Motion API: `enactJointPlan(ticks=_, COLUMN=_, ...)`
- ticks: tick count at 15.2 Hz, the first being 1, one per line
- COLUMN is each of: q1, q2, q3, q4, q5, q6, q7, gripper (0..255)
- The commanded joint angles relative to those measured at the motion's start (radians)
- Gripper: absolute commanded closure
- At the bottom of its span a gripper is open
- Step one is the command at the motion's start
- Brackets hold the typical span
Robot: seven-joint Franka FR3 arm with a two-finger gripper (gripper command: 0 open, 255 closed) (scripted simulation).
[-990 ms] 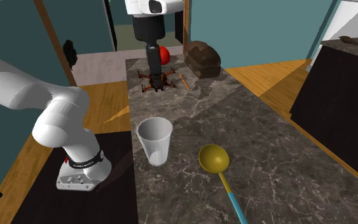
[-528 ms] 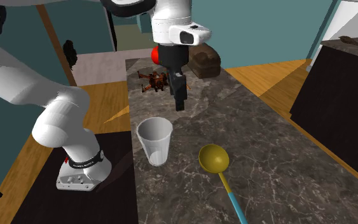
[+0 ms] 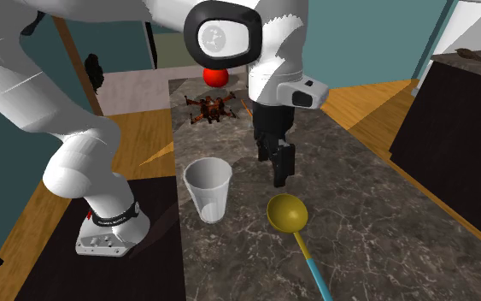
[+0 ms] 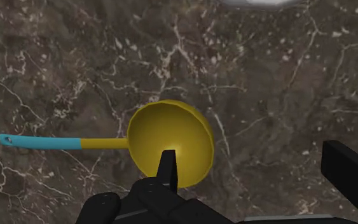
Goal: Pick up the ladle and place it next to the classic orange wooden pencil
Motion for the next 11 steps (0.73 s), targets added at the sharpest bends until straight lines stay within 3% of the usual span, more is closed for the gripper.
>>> enactJointPlan(ticks=1, q1=0.000, q2=0.075, q3=-0.022, q4=0.021, q5=-0.001, q6=0.053, q7=-0.033, gripper=0)
enactJointPlan(ticks=11, q1=-0.006, q2=0.118, q3=-0.037, q4=-0.047, q5=-0.003, q6=0.163, q7=-0.038, gripper=0)
